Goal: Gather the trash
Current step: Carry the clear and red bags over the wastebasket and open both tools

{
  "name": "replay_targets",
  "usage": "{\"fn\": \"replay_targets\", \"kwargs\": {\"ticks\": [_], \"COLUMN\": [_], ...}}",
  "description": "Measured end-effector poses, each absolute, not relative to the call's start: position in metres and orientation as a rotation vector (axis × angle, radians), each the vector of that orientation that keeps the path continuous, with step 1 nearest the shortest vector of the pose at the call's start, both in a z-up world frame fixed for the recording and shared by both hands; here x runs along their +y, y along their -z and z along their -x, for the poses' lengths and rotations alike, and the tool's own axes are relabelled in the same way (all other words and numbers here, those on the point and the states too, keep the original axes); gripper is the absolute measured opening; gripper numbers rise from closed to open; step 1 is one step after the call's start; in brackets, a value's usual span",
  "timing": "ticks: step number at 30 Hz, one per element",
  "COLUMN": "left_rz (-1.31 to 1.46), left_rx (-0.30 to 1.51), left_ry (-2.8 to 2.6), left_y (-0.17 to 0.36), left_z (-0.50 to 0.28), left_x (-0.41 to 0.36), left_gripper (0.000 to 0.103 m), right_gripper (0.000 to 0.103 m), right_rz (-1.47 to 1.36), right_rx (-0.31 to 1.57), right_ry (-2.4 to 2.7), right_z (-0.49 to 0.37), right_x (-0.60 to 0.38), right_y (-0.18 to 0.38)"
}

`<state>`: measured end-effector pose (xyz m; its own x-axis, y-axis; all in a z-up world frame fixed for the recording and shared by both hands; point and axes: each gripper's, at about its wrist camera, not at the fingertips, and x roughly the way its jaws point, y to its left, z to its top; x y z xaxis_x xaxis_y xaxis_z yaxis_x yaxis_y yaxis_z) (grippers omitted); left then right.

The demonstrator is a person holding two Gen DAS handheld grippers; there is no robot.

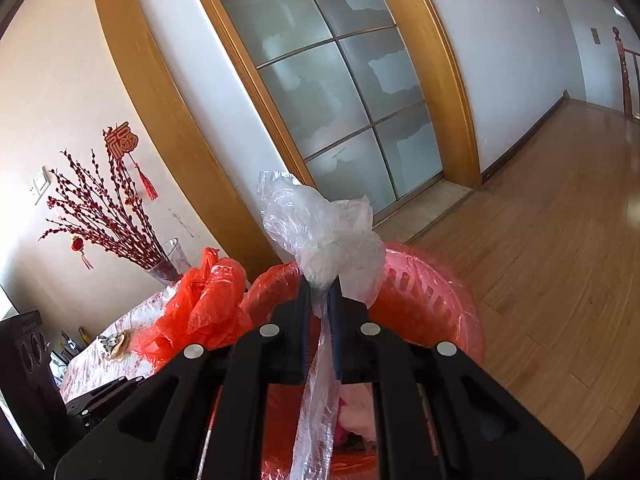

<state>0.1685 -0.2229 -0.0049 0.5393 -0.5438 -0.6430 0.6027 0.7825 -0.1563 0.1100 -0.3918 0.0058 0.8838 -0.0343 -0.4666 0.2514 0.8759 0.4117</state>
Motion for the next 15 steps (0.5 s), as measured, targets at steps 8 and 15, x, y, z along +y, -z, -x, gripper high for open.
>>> {"fn": "replay_targets", "kwargs": {"ticks": [8,15], "left_rz": [-0.053,-0.037], "left_rx": [0.784,0.751], "left_ry": [0.656,0.576], "left_y": [0.021,0.019], "left_z": [-0.183,-0.179], "left_x": [-0.211,-0.180], "left_gripper": [0.051,0.059], "right_gripper": [0.035,0.035], "right_rz": [-0.495,-0.466], "right_rx": [0.493,0.522], "right_ry": [0.176,0.197], "right_z": [-0.114,-0.115], "right_x": [-0.395,-0.387], "right_y": [0.008,0.013]}}
